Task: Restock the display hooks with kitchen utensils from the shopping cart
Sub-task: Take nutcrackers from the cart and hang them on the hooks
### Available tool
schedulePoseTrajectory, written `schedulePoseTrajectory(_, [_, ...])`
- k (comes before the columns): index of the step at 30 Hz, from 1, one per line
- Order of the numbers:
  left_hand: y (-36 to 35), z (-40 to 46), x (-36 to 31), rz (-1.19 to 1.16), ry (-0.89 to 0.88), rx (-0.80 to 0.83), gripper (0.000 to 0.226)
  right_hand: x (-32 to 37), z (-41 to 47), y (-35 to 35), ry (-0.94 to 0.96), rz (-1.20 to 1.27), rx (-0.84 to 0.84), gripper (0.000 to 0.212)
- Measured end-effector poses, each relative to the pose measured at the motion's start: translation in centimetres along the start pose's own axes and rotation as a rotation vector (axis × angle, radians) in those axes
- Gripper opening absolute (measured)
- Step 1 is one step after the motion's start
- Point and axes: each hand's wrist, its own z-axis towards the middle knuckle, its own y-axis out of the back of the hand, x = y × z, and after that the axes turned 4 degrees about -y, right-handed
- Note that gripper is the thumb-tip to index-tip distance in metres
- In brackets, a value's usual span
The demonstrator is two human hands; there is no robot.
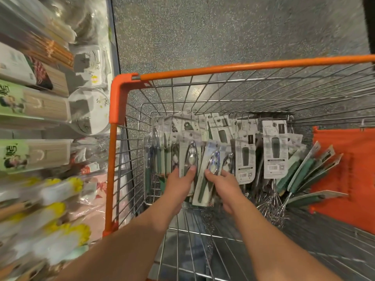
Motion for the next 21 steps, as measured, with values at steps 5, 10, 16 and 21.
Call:
schedulePoseTrajectory(5, [0.6,-3.6,-3.1,-0.074,-0.038,0.065,0.104,-0.3,-0.6,-0.2,0.010,-0.003,-0.018,0.041])
schedulePoseTrajectory(10, [1.3,-9.2,-8.5,-0.120,-0.034,0.070,0.068,0.6,-2.8,-0.6,0.000,0.032,0.066,0.038])
schedulePoseTrajectory(16, [1.1,-13.0,-10.0,-0.169,-0.054,0.068,0.077,2.7,-6.2,0.5,0.044,-0.005,0.143,0.038])
schedulePoseTrajectory(21, [-0.2,-16.6,-11.3,-0.212,-0.136,-0.018,0.101,5.2,-10.3,2.9,0.152,-0.067,0.153,0.048])
